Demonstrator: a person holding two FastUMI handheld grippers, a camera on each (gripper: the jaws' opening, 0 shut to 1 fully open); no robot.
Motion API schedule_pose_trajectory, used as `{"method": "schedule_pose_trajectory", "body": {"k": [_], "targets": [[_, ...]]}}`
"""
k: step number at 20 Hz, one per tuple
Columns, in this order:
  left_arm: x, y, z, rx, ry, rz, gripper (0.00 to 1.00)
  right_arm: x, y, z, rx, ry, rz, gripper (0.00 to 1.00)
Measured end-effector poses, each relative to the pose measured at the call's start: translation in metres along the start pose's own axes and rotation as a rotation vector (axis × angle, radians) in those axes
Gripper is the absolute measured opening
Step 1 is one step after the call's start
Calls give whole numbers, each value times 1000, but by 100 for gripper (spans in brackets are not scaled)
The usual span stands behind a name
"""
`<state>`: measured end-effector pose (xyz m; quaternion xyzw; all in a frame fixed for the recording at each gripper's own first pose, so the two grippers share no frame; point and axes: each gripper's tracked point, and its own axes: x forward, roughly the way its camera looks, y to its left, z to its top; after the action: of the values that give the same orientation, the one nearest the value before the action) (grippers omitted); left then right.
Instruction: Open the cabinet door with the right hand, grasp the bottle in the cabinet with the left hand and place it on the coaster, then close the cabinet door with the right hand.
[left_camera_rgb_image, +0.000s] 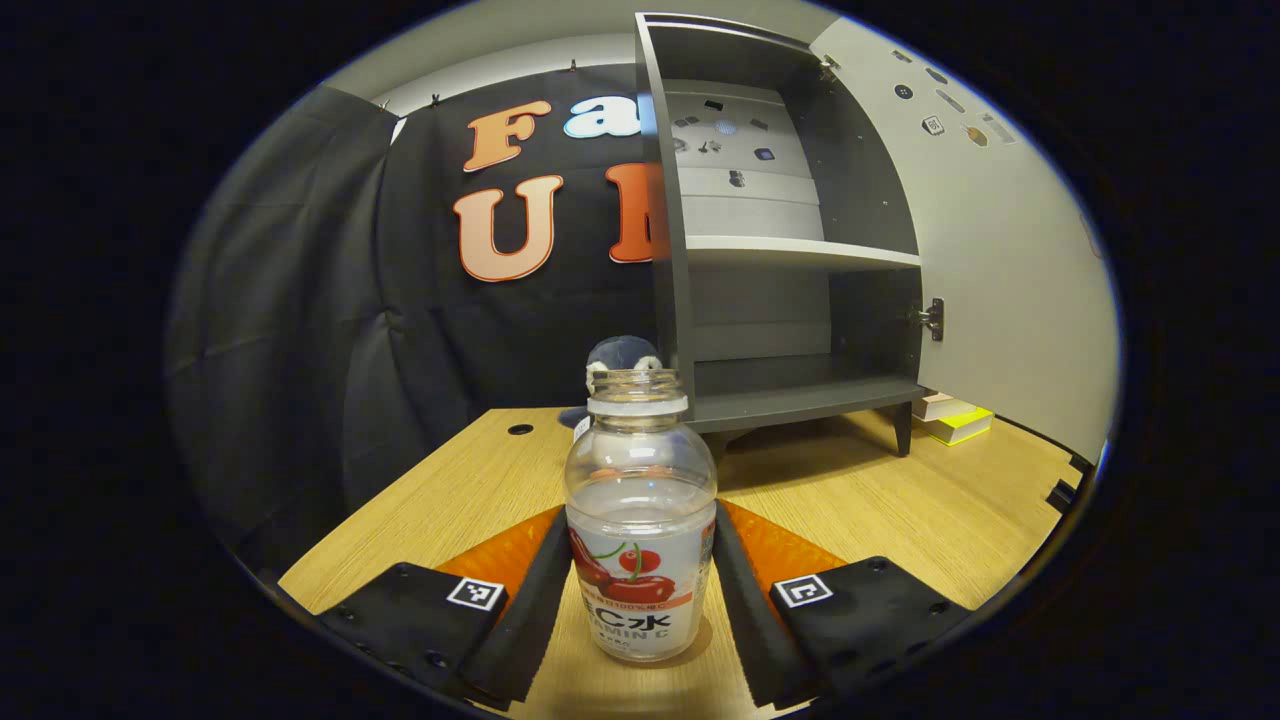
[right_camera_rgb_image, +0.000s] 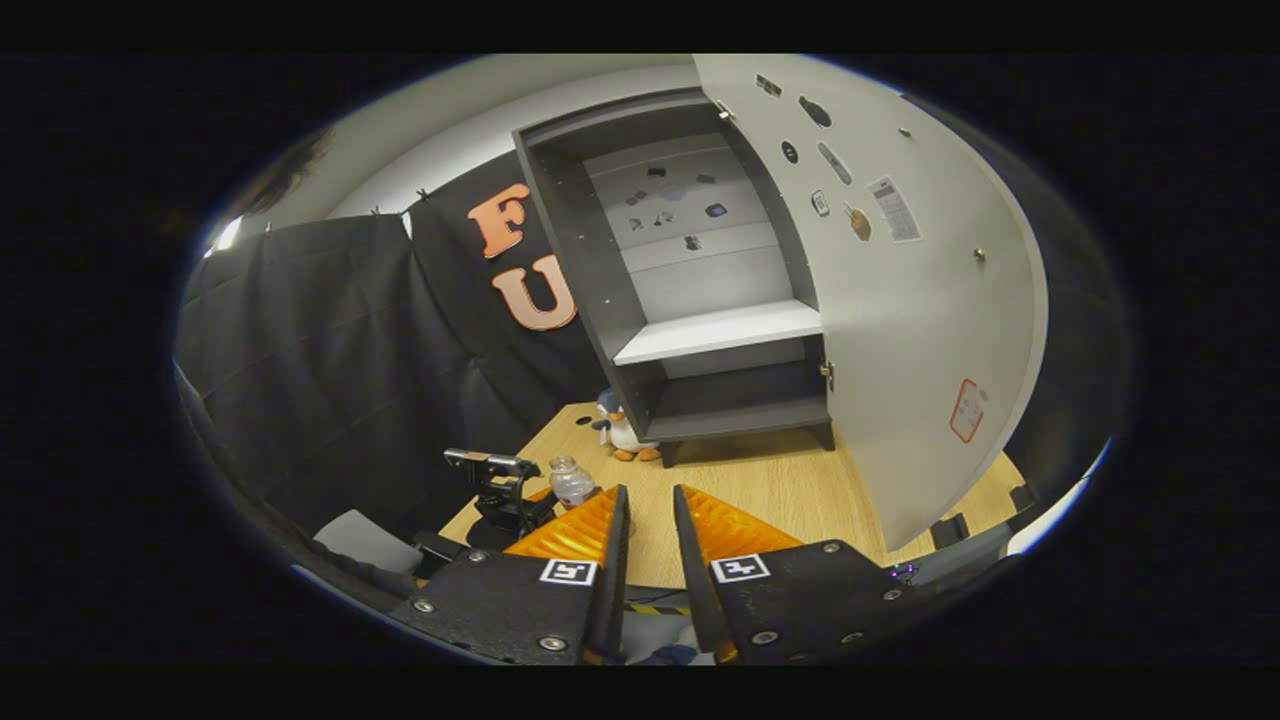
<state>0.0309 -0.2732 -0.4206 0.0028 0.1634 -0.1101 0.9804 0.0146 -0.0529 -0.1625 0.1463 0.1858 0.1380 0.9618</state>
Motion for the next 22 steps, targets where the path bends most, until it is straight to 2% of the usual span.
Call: {"method": "schedule_pose_trajectory", "body": {"k": [12, 13, 22], "targets": [[3, -5, -28, -30, 35, -9, 83, 19, 7, -21, -13, 81, 28, 28], [4, -2, -24, -17, 6, -12, 84, 19, 8, -21, -14, 82, 29, 28], [9, -2, -25, -23, 3, -12, 84, 22, 13, -24, -13, 104, 45, 28]]}}
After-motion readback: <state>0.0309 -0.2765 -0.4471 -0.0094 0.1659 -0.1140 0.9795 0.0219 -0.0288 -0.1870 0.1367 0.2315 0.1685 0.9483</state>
